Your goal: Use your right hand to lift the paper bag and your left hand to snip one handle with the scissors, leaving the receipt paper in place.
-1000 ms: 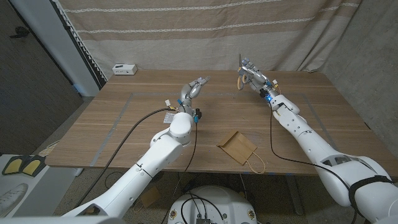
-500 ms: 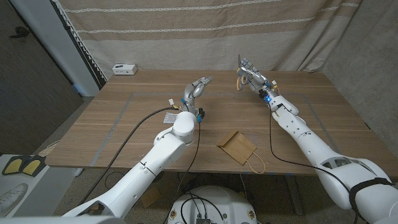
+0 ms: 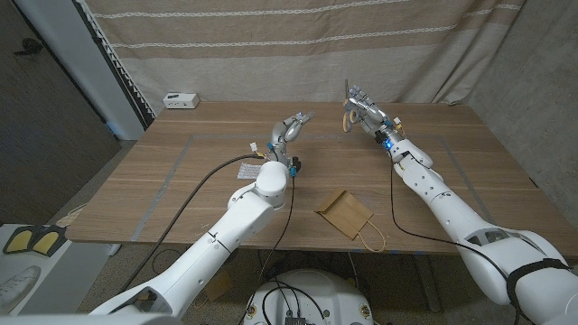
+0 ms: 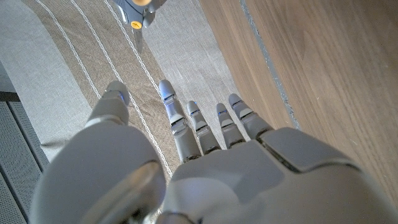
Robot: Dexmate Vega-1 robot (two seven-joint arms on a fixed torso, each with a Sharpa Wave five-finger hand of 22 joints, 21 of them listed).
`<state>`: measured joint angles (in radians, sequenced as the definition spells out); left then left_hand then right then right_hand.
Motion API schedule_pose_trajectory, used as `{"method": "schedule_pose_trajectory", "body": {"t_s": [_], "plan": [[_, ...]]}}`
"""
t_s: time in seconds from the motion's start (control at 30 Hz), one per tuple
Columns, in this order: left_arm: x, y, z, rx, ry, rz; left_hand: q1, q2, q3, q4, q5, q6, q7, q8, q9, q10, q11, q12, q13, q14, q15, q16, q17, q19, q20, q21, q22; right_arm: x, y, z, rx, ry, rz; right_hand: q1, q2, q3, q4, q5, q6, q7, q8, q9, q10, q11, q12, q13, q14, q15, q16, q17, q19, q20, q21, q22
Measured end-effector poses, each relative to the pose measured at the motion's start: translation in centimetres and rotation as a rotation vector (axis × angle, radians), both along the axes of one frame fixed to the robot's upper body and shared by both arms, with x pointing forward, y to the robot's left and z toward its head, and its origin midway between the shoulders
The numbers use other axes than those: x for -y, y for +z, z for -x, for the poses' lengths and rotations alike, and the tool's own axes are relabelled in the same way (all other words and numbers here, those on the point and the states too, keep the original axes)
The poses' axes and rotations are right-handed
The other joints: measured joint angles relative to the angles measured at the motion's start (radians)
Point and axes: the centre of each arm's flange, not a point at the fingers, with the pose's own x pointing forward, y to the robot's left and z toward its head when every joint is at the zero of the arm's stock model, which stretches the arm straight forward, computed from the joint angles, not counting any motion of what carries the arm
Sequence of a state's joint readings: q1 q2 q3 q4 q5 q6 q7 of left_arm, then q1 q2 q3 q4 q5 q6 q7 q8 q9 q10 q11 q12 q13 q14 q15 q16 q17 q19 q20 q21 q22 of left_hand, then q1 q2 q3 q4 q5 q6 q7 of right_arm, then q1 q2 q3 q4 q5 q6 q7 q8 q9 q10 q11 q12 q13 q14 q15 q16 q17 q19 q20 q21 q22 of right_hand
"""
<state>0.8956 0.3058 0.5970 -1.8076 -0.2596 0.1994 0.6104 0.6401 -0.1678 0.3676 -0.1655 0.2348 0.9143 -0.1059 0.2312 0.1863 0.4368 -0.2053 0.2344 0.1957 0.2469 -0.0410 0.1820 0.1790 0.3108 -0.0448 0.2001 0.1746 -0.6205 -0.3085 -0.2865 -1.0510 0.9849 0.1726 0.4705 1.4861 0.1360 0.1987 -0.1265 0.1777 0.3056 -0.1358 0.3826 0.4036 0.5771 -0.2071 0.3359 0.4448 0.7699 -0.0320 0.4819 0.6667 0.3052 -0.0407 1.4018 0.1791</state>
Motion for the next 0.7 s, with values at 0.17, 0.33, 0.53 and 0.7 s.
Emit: {"method": "schedule_pose_trajectory", "body": {"t_s": [0.17, 0.33, 0.53, 0.7], "plan": [[0.4, 0.0, -0.1, 0.000, -0.003, -0.007, 0.000, 0.000, 0.000, 0.000, 0.000, -0.002, 0.001, -0.006, 0.000, 0.000, 0.000, 0.000, 0.000, 0.000, 0.000, 0.000, 0.000, 0.000, 0.000, 0.000, 0.000, 0.0, 0.1, -0.1, 0.002, -0.003, 0.001, 0.000, 0.000, 0.000, 0.000, 0.000, 0.000, 0.000, 0.000, 0.000, 0.000, 0.000, 0.000, 0.000, 0.000, 0.000, 0.000, 0.000, 0.000, 0.000, 0.000, 0.000], [0.9, 0.0, -0.1, 0.002, -0.007, -0.016, 0.000, 0.000, -0.004, 0.004, 0.000, -0.004, 0.010, -0.006, 0.002, 0.000, 0.000, 0.000, 0.000, 0.000, 0.000, 0.000, 0.000, 0.000, 0.000, 0.000, 0.000, 0.1, 0.1, -0.1, 0.006, -0.009, 0.002, 0.000, 0.000, -0.001, -0.001, 0.000, 0.004, -0.004, -0.008, 0.000, 0.000, 0.000, 0.000, 0.000, 0.000, 0.000, 0.000, 0.000, -0.008, -0.001, 0.000, 0.000], [1.5, 0.0, -0.1, 0.007, -0.003, -0.026, 0.000, 0.000, -0.008, 0.000, 0.000, 0.003, 0.016, -0.010, 0.002, 0.000, 0.000, 0.000, 0.000, 0.000, 0.000, 0.000, 0.000, 0.000, 0.000, 0.000, 0.000, 0.2, 0.2, -0.1, 0.014, -0.017, 0.003, 0.000, 0.000, -0.001, -0.001, -0.001, 0.004, -0.004, -0.008, 0.000, 0.005, 0.006, 0.000, -0.005, 0.000, 0.000, -0.002, 0.000, -0.009, -0.002, 0.000, 0.000], [2.0, 0.0, 0.0, 0.012, 0.004, -0.030, 0.000, 0.000, -0.008, 0.000, 0.000, 0.006, 0.025, -0.010, 0.002, 0.000, 0.000, 0.000, 0.002, 0.005, 0.005, 0.000, 0.000, 0.000, 0.000, 0.000, 0.000, 0.2, 0.2, 0.0, 0.020, -0.024, 0.004, 0.000, 0.000, -0.001, -0.001, -0.001, 0.004, -0.004, -0.008, 0.000, 0.005, 0.006, 0.000, -0.005, 0.000, 0.000, -0.002, 0.000, -0.009, -0.002, 0.000, 0.000]]}}
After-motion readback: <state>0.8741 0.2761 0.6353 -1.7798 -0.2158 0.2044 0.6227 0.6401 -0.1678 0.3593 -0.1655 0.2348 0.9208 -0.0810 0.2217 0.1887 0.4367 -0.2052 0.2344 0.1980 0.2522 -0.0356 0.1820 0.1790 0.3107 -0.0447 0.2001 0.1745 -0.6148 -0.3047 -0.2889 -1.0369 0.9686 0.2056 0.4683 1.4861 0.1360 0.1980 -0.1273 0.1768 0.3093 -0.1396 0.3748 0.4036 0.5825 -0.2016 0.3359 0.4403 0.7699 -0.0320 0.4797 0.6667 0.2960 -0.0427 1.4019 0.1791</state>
